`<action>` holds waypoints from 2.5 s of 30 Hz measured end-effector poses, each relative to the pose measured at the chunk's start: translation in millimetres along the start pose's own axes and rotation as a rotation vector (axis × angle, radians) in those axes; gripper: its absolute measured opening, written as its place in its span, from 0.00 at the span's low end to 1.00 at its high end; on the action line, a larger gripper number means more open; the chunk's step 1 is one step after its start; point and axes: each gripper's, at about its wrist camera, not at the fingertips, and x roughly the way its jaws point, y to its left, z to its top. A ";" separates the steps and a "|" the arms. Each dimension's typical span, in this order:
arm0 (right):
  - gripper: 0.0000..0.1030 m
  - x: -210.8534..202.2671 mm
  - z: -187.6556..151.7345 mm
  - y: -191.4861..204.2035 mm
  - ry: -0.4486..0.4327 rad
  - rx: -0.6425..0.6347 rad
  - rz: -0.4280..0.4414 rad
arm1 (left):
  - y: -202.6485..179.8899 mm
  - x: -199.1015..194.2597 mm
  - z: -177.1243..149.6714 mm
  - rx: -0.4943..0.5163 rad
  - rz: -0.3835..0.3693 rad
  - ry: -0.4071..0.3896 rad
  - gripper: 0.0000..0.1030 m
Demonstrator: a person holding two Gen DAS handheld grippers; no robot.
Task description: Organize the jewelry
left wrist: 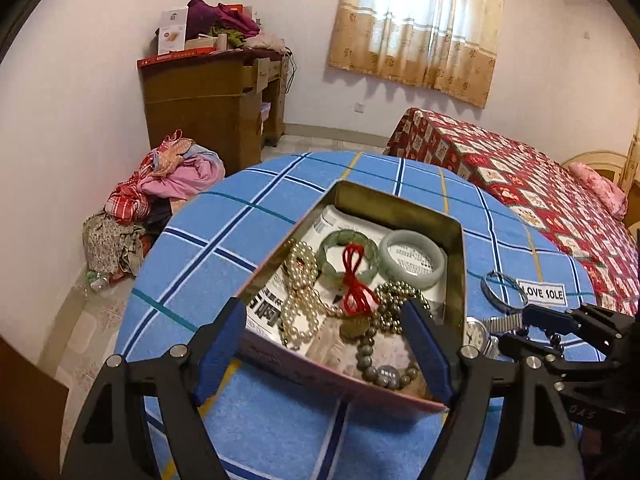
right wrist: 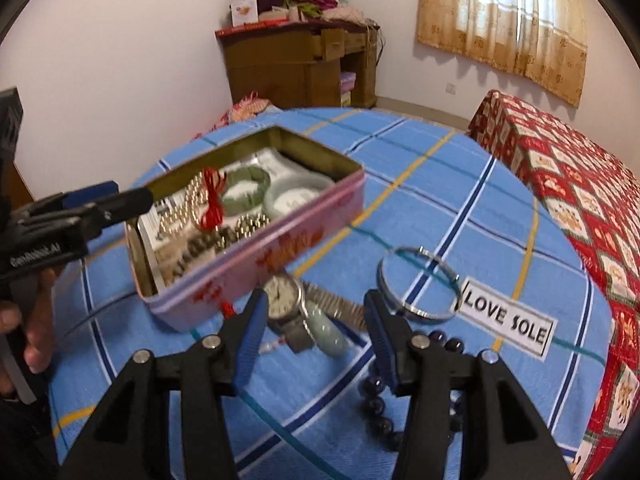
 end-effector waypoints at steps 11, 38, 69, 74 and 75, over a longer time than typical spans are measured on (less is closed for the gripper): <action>0.51 24.3 5.0 13.8 0.044 -0.066 -0.015 | -9.5 5.8 -6.7 0.040 0.020 0.023 0.77; 0.37 -45.7 -25.0 -47.9 -0.083 0.103 -0.091 | -109.0 -10.6 -30.7 0.306 -0.105 0.022 0.60; 0.37 -57.5 -33.7 -50.3 -0.114 0.122 -0.050 | -115.7 2.2 -24.0 0.239 -0.218 0.141 0.04; 0.37 -70.4 -23.6 -44.3 -0.144 0.111 -0.036 | -103.7 -31.8 10.4 0.207 -0.255 0.043 0.04; 0.37 -73.8 -20.3 -42.5 -0.152 0.105 -0.032 | -101.3 -37.9 16.2 0.201 -0.260 0.026 0.04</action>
